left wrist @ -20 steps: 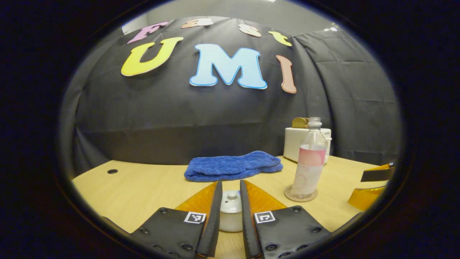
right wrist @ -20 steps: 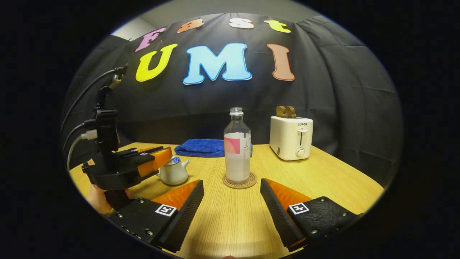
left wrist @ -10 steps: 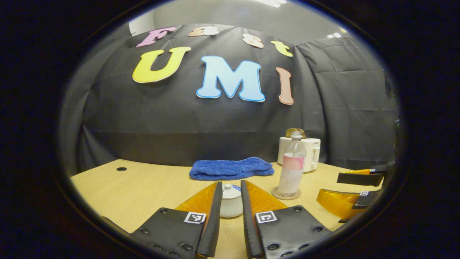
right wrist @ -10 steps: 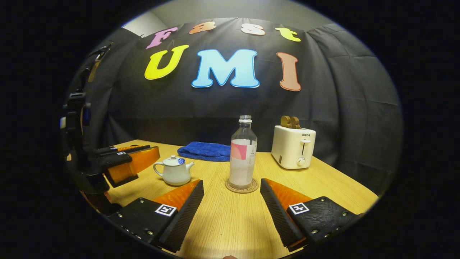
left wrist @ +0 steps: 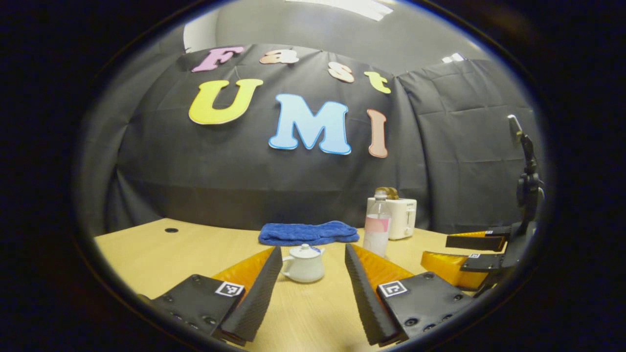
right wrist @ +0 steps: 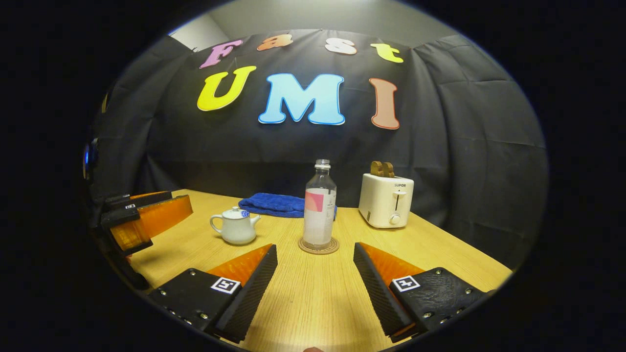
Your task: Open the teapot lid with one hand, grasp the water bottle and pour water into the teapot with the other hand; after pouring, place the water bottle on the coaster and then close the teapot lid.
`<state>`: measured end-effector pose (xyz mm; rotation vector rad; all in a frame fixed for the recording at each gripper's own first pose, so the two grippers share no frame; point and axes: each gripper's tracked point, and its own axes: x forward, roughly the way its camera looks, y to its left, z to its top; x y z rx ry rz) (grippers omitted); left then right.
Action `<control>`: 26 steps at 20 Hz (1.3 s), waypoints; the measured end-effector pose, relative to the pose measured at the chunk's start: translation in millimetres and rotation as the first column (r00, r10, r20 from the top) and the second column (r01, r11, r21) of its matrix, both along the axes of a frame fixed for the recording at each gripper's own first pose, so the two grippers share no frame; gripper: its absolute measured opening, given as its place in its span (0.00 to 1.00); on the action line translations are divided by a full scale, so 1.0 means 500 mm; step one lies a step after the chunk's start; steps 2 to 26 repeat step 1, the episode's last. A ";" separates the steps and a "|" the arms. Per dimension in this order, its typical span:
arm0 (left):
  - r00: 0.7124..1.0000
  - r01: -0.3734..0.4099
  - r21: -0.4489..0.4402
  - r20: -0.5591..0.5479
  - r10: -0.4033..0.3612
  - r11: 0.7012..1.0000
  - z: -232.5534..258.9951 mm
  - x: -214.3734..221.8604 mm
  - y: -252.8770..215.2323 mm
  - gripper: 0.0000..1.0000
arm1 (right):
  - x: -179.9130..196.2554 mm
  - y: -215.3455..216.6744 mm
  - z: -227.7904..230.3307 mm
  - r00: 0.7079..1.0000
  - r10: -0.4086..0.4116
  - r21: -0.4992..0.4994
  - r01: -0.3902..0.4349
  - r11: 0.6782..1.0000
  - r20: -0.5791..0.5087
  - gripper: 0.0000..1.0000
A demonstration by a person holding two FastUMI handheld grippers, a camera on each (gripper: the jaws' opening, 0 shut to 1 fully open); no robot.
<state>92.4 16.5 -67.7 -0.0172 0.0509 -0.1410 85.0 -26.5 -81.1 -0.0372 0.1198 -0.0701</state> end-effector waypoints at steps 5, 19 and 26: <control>1.000 -0.002 0.000 0.005 0.002 1.000 0.001 -0.006 0.003 0.82 | -0.007 -0.004 0.005 1.000 -0.009 -0.001 0.009 1.000 0.005 0.98; 1.000 -0.002 0.000 0.005 0.002 1.000 0.001 -0.006 0.003 0.82 | -0.007 -0.004 0.005 1.000 -0.009 -0.001 0.009 1.000 0.005 0.98; 1.000 -0.002 0.000 0.005 0.002 1.000 0.001 -0.006 0.003 0.82 | -0.007 -0.004 0.005 1.000 -0.009 -0.001 0.009 1.000 0.005 0.98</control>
